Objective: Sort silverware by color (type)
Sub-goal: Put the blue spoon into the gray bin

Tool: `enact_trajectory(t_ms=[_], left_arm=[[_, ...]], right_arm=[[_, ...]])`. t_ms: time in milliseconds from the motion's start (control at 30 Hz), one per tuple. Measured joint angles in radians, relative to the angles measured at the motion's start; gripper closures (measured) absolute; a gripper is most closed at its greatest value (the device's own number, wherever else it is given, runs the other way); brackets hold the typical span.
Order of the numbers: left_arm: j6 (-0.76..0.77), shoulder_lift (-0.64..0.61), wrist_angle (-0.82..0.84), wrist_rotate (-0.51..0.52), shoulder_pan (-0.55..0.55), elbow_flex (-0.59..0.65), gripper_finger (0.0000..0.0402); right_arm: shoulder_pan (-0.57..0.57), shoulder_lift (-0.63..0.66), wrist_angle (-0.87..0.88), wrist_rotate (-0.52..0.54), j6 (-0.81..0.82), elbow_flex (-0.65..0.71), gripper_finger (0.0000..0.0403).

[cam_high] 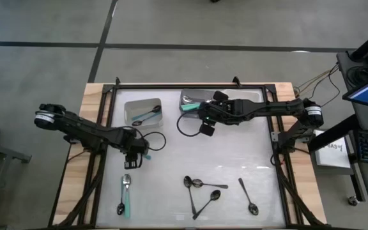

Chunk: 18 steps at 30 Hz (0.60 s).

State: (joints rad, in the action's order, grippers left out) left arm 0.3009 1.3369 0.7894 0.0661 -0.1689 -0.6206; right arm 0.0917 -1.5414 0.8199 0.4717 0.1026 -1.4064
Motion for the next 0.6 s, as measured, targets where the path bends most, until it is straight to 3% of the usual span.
enact_trajectory(t_ms=[333,600], left_arm=[[0.018,0.064,-0.101,-0.05,0.053,0.022,0.0271],[0.053,0.071,-0.13,-0.128,0.134,0.048,0.0333]], right_arm=[[0.0,0.0,0.001,0.0,-0.009,0.008,0.0271],[0.0,-0.001,0.002,0.0,-0.016,0.019,0.0271]])
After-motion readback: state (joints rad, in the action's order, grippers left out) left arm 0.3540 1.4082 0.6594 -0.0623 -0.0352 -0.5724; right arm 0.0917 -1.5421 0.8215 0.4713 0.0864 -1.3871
